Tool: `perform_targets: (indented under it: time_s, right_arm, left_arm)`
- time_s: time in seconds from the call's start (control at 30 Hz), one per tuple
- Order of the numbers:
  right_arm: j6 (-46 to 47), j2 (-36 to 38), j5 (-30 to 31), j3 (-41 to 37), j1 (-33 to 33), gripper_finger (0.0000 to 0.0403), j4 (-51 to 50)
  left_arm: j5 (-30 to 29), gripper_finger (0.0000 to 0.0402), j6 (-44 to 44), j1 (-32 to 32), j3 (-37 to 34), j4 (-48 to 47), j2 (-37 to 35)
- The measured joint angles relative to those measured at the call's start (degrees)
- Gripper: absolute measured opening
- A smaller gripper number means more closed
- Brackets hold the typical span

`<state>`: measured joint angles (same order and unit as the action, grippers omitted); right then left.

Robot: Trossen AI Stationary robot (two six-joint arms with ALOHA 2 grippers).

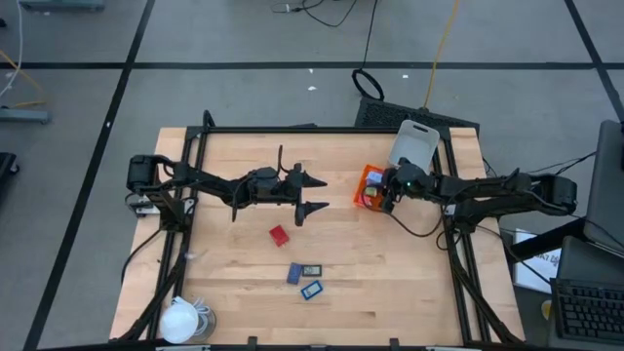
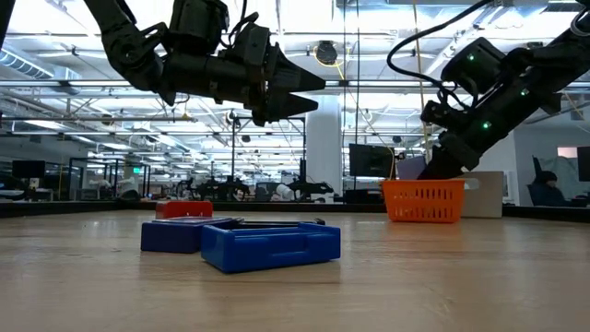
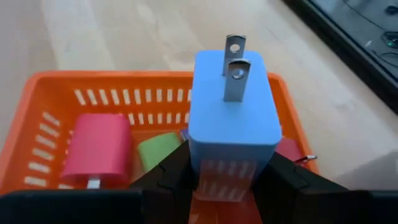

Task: Pick & Place Office items
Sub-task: Put the blue charger adapter into the orange bin

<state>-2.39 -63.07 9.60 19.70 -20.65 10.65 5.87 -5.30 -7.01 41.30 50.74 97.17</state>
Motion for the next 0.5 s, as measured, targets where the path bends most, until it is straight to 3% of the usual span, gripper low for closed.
perform_targets:
  time_s: [0.23,0.5]
  right_arm:
    - [0.02,0.64,-4.63,0.00,0.01,0.0121,-0.51]
    - [-0.39,4.20,-14.95,0.02,0.02,0.0121,-5.30]
  left_arm:
    - [0.00,0.0318,-0.02,0.00,0.00,0.00,0.00]
    - [-0.01,0.0324,-0.07,0.00,0.00,-0.07,0.00]
